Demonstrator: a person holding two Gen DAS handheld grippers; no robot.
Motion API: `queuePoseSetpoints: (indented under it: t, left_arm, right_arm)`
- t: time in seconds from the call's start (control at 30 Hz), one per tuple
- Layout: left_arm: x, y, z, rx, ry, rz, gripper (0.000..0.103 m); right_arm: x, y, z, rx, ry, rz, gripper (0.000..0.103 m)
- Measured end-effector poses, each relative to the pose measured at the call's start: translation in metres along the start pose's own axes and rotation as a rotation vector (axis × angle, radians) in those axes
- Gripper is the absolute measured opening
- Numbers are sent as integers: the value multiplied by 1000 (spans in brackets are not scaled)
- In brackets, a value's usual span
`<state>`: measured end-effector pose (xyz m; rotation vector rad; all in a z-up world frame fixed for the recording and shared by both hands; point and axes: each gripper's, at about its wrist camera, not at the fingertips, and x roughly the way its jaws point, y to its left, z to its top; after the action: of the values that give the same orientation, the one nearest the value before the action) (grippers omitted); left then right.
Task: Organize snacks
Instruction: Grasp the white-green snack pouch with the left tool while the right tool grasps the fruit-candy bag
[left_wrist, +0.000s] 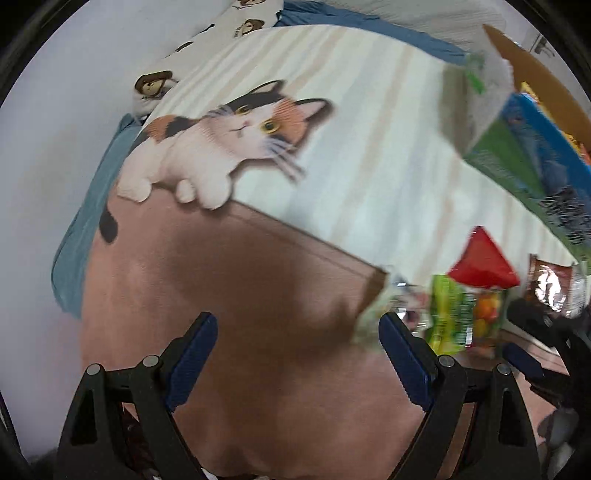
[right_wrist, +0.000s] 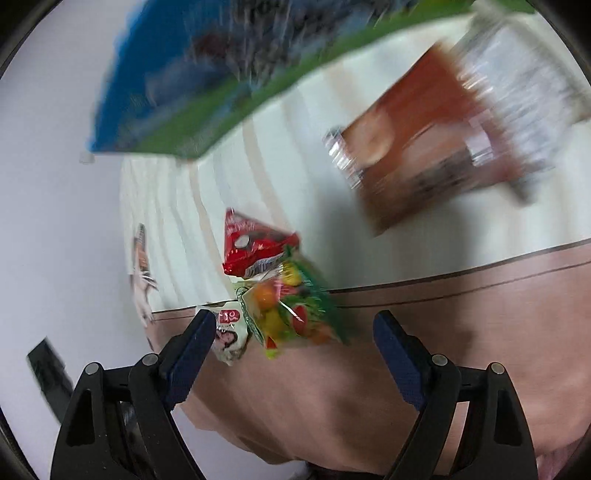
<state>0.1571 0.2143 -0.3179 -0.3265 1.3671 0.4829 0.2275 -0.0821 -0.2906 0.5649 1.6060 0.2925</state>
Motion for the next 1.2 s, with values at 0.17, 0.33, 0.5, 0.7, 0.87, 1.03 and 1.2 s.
queuePoseSetpoints:
  t: [0.17,0.33,0.5,0.7,0.87,1.03,1.2]
  left_arm:
    - [15,10,-1,8,20,8,89]
    - [22,6,-1,30,39,-15,89]
    - [23,-11,-4,79,49,-40,89]
    - [30,-40,-7,141,86,-74,89]
    - [39,-62,-6,196,123,-81,89]
    - [55,-83,-3,243,145,-109,79]
    - [62,-75,3,173,168,-148,62]
  right_arm:
    - [33,33,3,-129,-41,-181,89]
    - [42,57,-12,-465,4,-311,78]
    - [31,48,-34,-761,100,-473,77]
    - [-10,26,-37,-733,85,-505,93]
    - [-43,-24,-15,-211,56,-236,93]
    - [-21,-45,-28,-5,85,-119,93]
    - [-1,-43,-35,27,1,-187,90]
